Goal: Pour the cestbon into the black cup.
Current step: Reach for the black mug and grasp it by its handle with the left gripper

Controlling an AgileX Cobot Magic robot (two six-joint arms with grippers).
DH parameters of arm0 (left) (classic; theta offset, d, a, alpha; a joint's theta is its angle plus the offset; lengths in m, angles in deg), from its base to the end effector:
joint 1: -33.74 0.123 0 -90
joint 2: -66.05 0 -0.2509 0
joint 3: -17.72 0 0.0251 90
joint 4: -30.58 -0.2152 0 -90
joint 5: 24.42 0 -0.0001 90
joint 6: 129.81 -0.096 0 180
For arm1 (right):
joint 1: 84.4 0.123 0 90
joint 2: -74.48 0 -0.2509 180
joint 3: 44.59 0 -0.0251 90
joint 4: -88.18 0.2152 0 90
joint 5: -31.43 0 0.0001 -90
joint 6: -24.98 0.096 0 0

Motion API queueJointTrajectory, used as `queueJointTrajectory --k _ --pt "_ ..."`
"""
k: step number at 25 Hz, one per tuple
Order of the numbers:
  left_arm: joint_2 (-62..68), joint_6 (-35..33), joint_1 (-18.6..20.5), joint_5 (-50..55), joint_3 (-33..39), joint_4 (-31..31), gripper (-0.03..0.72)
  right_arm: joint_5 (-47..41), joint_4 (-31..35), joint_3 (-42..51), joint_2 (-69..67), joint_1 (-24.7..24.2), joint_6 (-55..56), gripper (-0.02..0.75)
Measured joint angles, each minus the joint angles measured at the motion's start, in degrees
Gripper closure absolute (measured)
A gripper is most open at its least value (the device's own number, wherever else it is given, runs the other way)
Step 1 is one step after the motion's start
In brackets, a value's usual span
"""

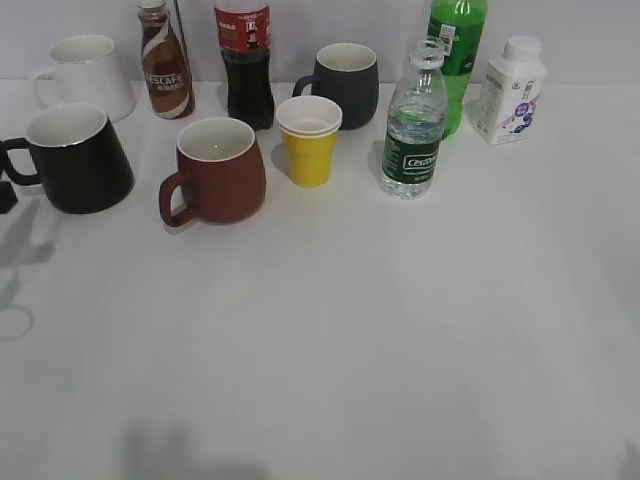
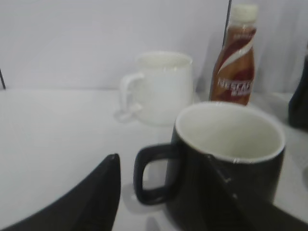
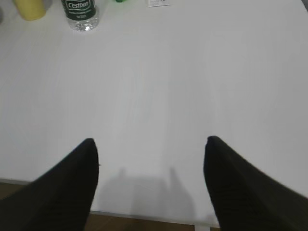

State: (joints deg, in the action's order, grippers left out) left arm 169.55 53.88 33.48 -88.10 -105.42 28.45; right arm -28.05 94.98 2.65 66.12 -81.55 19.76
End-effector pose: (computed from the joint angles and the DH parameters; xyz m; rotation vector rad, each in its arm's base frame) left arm 0.2498 -0.0043 0.1614 -0.0116 1.6880 -0.0675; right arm 0.0012 0.0099 0.2615 -0.1458 1.9995 0.1147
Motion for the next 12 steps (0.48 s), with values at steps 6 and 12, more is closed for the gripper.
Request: queueJointTrajectory --k 6,12 --pt "9.4 0.0 0.6 -4.6 0.0 1.4 0.295 0.0 1.3 0.0 0.0 0.0 0.0 0.223" --pt "14.8 0.0 2.3 -5.1 -3.3 1.5 0.298 0.0 1.4 0.0 0.0 0.0 0.0 0.223"
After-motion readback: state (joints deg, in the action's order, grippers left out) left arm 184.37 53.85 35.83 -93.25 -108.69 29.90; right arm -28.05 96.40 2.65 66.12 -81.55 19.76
